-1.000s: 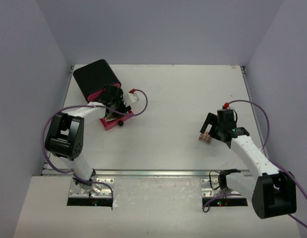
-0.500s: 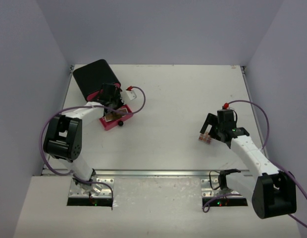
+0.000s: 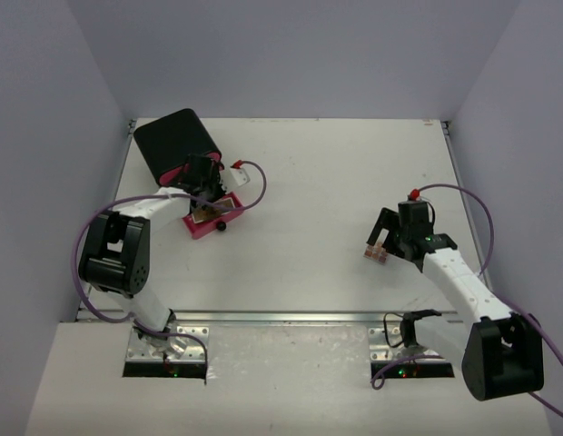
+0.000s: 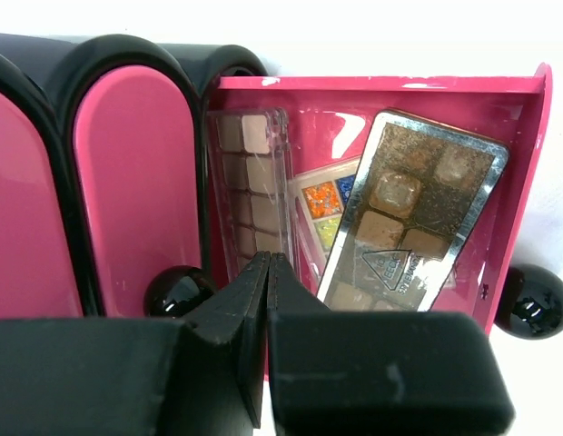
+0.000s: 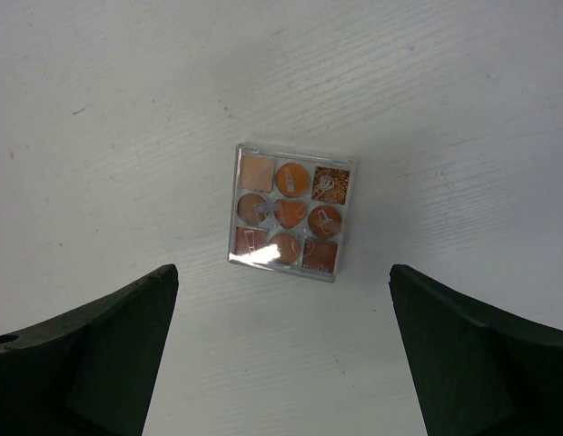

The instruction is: Organize the makeup

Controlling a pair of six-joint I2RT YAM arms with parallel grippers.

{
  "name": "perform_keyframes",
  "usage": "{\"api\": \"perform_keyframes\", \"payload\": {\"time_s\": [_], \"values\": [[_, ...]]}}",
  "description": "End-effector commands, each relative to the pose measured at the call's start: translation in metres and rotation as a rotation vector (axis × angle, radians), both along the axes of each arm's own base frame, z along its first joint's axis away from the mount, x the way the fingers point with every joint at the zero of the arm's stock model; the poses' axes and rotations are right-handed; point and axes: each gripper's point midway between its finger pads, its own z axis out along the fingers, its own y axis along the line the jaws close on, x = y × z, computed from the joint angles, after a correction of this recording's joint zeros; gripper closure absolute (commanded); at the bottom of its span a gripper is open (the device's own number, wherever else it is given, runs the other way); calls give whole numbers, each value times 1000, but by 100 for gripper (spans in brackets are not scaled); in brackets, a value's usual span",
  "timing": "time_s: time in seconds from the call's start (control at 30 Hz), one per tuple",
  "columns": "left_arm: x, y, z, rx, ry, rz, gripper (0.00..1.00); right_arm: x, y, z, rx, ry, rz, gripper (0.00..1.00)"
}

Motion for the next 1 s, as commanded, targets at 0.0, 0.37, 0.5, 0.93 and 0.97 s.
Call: {"api": "perform_keyframes", "payload": {"time_s": [0.0, 0.37, 0.5, 0.93, 0.97], "values": [[4, -4, 11, -65, -24, 21, 97, 3, -9, -3, -24, -1, -52, 1], [24, -38, 77, -311, -98, 104, 86, 1, -1, -37, 24, 162, -120, 1], [21, -37, 81, -334, -94, 134, 86, 1, 7, -45, 38, 200, -91, 5], [19, -39, 80, -349, -82, 136, 85, 3, 15, -60, -15, 275, -28, 8], [18, -39, 80, -350, -82, 135, 85, 1, 13, -63, -31, 290, -32, 9]]}}
